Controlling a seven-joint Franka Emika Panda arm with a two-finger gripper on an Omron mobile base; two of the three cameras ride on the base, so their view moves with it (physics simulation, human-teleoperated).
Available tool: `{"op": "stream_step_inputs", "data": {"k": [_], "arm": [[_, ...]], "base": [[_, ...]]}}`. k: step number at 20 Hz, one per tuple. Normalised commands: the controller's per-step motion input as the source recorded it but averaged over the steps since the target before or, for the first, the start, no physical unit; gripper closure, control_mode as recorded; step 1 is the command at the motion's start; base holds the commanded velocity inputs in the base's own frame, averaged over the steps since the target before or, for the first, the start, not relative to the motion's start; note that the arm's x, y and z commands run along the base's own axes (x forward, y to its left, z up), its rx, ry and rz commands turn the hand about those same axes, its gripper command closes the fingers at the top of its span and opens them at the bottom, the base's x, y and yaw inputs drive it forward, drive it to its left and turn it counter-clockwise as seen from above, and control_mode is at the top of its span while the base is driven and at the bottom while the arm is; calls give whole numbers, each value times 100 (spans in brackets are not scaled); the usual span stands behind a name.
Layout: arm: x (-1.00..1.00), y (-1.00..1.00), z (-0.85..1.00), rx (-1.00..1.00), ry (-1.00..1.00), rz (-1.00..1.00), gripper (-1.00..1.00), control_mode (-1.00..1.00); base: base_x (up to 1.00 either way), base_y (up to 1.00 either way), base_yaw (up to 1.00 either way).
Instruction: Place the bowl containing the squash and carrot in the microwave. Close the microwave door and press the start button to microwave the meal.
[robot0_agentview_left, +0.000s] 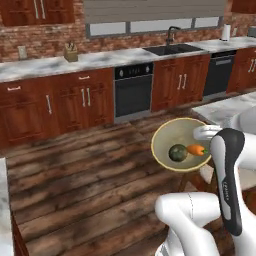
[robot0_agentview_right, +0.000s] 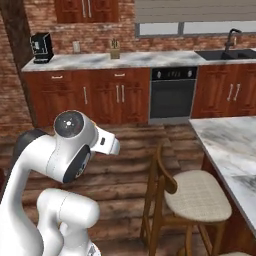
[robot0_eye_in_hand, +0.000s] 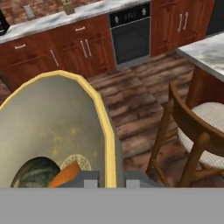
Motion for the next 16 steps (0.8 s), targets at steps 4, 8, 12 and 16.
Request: {"op": "stream_step_inputs", "data": {"k": [4,8,12,16], "arm": [[0,0,0,0,0,0,100,100],[0,0,0,0,0,0,100,100],[0,0,0,0,0,0,100,100],[0,0,0,0,0,0,100,100]], "base": [[39,0,-65],[52,19,-55],[77,62,-36],[88,78,-23]]}}
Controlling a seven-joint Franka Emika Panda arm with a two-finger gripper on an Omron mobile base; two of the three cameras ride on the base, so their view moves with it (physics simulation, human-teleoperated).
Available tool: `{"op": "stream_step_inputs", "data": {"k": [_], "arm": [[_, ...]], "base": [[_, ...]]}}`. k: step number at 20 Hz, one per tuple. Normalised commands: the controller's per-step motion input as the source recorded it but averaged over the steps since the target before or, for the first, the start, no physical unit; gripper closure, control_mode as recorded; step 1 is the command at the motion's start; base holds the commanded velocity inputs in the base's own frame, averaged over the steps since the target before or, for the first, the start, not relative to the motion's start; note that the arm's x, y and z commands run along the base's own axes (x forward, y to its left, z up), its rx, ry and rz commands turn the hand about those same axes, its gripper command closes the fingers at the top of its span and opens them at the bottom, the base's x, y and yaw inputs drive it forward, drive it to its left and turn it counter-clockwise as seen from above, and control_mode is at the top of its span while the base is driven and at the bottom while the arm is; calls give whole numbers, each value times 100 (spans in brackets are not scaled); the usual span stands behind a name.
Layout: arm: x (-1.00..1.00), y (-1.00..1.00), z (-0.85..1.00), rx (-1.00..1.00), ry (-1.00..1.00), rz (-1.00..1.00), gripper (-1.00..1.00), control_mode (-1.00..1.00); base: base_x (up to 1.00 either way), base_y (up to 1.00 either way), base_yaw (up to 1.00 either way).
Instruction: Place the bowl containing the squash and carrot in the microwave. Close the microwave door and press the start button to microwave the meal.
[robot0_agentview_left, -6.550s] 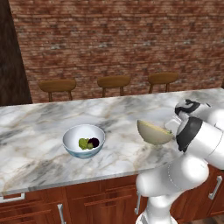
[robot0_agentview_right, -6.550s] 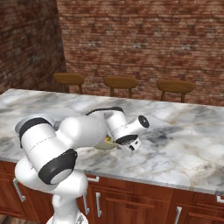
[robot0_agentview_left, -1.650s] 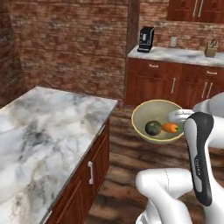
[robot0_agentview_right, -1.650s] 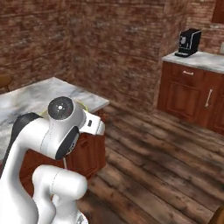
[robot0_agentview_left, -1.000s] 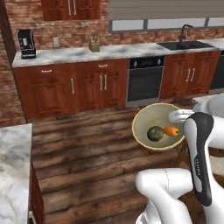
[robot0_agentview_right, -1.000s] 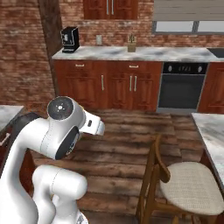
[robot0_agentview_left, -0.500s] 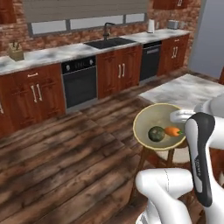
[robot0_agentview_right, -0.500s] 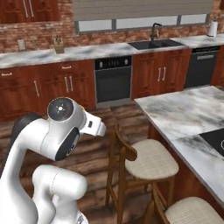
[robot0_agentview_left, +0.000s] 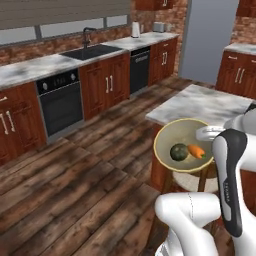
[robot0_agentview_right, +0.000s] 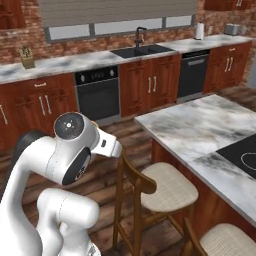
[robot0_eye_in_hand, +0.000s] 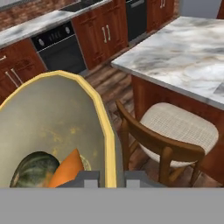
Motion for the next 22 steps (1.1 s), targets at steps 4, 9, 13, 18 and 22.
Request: {"op": "stream_step_inputs", "data": {"k": [4,9,13,18,22], "arm": [[0,0,0,0,0,0,100,100],[0,0,0,0,0,0,100,100],[0,0,0,0,0,0,100,100],[0,0,0,0,0,0,100,100],[0,0,0,0,0,0,100,100]], "base": [[86,89,-19],[81,100,-7],[100,79,16],[100,28,45],[100,13,51]]}}
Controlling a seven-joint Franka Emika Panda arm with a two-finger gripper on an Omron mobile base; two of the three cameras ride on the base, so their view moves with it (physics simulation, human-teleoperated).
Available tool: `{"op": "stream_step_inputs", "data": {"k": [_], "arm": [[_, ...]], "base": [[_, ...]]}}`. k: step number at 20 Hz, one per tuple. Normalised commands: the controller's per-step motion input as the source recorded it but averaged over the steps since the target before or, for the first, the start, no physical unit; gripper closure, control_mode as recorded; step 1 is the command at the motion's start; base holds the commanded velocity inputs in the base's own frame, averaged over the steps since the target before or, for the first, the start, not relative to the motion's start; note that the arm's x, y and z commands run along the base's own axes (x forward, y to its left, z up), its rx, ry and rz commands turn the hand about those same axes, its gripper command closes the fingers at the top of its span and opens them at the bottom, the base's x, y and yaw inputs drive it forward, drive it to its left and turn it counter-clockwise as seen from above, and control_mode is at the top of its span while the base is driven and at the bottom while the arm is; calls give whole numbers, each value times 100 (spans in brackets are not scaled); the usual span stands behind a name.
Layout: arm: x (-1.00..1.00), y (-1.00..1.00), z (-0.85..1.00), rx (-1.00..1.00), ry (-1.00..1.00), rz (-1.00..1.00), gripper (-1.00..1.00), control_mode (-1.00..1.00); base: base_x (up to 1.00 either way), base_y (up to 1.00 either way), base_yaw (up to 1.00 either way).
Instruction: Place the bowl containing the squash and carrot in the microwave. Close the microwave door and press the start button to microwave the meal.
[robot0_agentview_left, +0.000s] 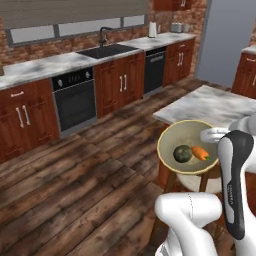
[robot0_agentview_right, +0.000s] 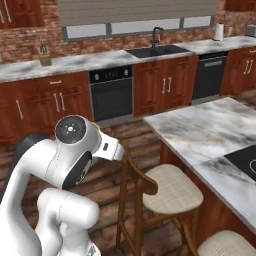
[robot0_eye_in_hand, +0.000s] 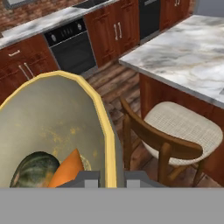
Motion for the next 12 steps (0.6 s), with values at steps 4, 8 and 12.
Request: {"op": "stream_step_inputs", "data": {"k": [4,8,12], "arm": [[0,0,0,0,0,0,100,100],[0,0,0,0,0,0,100,100],[0,0,0,0,0,0,100,100]], "base": [[100,6,55],[92,14,57],[36,66,58]]}}
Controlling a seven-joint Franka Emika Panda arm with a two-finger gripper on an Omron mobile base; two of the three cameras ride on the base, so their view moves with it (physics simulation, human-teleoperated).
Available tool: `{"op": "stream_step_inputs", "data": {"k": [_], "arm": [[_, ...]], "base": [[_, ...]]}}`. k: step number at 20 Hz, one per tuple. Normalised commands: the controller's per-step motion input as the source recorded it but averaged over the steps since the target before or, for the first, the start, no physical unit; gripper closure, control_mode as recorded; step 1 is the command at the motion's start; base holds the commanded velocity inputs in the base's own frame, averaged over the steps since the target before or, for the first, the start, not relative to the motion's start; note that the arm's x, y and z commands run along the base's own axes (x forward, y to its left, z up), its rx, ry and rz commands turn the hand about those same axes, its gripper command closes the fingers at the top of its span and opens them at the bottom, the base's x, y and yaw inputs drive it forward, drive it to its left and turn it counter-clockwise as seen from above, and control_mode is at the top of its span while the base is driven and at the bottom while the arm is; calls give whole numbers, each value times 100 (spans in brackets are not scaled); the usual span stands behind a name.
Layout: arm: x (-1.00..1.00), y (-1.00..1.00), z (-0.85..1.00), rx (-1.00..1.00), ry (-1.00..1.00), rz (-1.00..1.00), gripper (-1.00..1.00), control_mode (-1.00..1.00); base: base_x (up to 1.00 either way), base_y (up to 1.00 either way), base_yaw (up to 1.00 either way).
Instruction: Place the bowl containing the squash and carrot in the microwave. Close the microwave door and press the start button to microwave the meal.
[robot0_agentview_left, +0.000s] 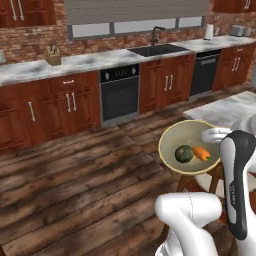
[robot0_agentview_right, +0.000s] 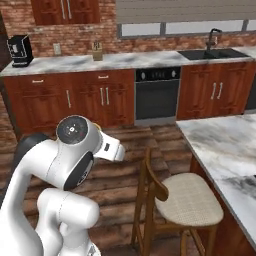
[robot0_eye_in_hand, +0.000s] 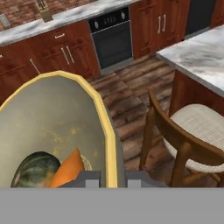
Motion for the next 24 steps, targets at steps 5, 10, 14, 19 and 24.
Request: {"op": "stream_step_inputs", "data": {"k": [5,10,14,19,24], "arm": [[0,0,0,0,0,0,100,100],[0,0,0,0,0,0,100,100],[0,0,0,0,0,0,100,100],[0,0,0,0,0,0,100,100],[0,0,0,0,0,0,100,100]], "base": [[0,100,58],[41,74,49],[100,0,7],[100,-12,0],[100,-15,-17]]}}
